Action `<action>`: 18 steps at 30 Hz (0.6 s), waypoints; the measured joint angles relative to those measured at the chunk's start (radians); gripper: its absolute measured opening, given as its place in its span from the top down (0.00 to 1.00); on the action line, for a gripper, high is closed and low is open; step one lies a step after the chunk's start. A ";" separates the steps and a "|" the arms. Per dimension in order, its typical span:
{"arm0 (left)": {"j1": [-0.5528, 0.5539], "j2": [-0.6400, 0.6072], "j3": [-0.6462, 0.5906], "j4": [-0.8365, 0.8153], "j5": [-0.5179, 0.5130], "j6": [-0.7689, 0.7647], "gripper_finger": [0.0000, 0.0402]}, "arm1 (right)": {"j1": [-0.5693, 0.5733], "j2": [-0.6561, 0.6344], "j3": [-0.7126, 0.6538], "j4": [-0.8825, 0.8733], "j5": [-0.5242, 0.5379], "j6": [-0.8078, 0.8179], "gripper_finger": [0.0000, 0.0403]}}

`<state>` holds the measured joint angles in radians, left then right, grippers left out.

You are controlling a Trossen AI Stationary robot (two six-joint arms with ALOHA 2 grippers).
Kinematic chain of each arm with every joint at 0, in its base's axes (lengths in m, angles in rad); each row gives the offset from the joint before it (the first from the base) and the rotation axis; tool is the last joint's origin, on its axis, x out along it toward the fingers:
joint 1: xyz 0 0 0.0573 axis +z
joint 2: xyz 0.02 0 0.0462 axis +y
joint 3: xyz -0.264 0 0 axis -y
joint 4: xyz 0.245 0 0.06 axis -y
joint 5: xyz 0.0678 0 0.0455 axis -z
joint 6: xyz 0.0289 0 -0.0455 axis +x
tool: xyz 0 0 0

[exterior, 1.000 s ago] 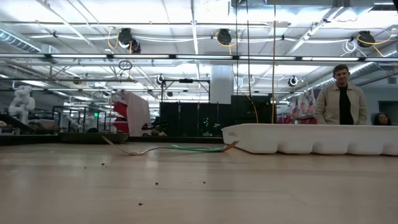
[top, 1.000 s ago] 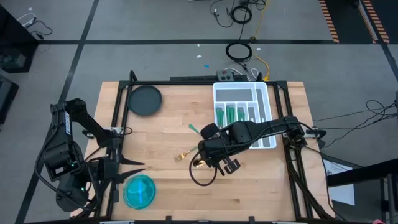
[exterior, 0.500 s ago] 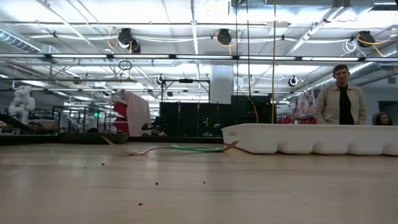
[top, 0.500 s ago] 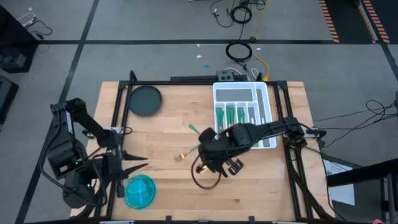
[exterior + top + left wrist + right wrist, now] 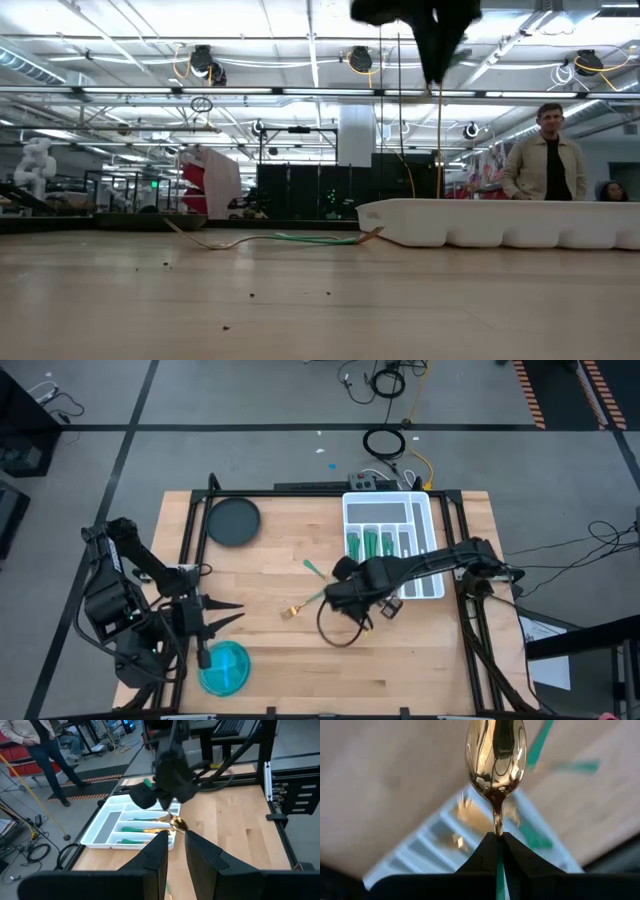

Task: Sort silverware
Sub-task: Put the green spoon into the left slot of the white silverware tray

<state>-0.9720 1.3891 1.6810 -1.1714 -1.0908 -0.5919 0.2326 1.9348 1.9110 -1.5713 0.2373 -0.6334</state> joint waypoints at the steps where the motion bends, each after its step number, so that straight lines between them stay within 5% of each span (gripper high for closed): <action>1: 0.004 0.000 0.000 0.000 0.000 0.001 0.81 | -0.010 -0.015 -0.043 -0.002 0.027 -0.016 1.00; 9: 0.033 0.000 0.000 -0.019 0.000 0.003 0.81 | -0.072 -0.108 -0.322 0.012 0.283 -0.233 1.00; 18: 0.072 0.000 0.000 -0.024 -0.004 0.003 0.81 | -0.114 -0.170 -0.404 0.208 0.278 -0.434 1.00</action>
<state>-0.8997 1.3891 1.6812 -1.1957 -1.0950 -0.5888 0.1188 1.7646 1.5074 -1.3632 0.5152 -1.0674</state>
